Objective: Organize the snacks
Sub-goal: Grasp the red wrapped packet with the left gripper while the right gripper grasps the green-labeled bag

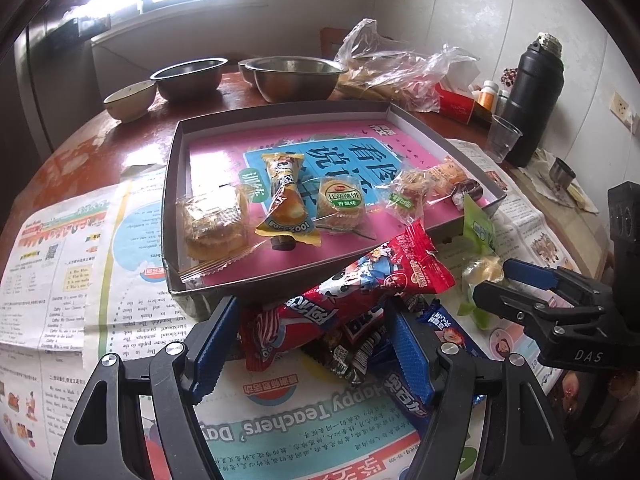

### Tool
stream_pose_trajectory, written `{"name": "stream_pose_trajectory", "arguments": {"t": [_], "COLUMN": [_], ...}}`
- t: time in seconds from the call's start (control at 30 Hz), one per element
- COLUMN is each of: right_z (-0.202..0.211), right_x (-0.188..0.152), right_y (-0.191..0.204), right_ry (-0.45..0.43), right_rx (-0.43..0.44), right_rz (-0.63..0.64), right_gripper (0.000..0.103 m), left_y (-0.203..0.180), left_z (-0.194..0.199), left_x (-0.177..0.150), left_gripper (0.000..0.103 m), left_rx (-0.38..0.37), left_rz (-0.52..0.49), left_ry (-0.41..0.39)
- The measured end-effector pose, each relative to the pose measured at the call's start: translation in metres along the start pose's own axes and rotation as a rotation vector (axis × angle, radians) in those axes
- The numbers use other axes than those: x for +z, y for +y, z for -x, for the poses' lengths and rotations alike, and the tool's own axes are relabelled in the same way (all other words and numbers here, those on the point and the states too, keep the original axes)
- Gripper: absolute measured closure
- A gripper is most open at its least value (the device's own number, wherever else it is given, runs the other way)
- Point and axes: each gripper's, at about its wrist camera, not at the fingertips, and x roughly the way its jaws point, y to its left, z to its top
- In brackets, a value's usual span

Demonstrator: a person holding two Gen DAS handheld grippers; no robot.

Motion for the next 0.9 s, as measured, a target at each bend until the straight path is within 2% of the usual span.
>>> {"name": "stream_pose_trajectory", "arguments": {"t": [0.3,0.57,0.7,0.9], "right_z": [-0.002,-0.010,-0.015,-0.018], "right_x": [-0.001,-0.003,-0.007,-0.010], "right_y": [0.006,0.027,0.039,0.046], "right_ry": [-0.010,-0.027,-0.034,-0.055], "right_rx": [-0.019,-0.066,-0.122,-0.174], "right_rz": [0.010,0.093,0.164,0.225], "right_gripper": [0.022,0.023,0.028,0.047], "left_y": [0.001,0.003,0.004,0.005], "left_z": [-0.004,-0.008,-0.009,-0.011], "left_x": [-0.001,-0.002,-0.002,-0.003], "left_gripper": [0.028,0.028,0.028,0.028], "left_rx": [0.008,0.002,-0.002,-0.012], "left_rz": [0.016,0.029,0.032,0.042], "left_ry": [0.010,0.018,0.020,0.025]}}
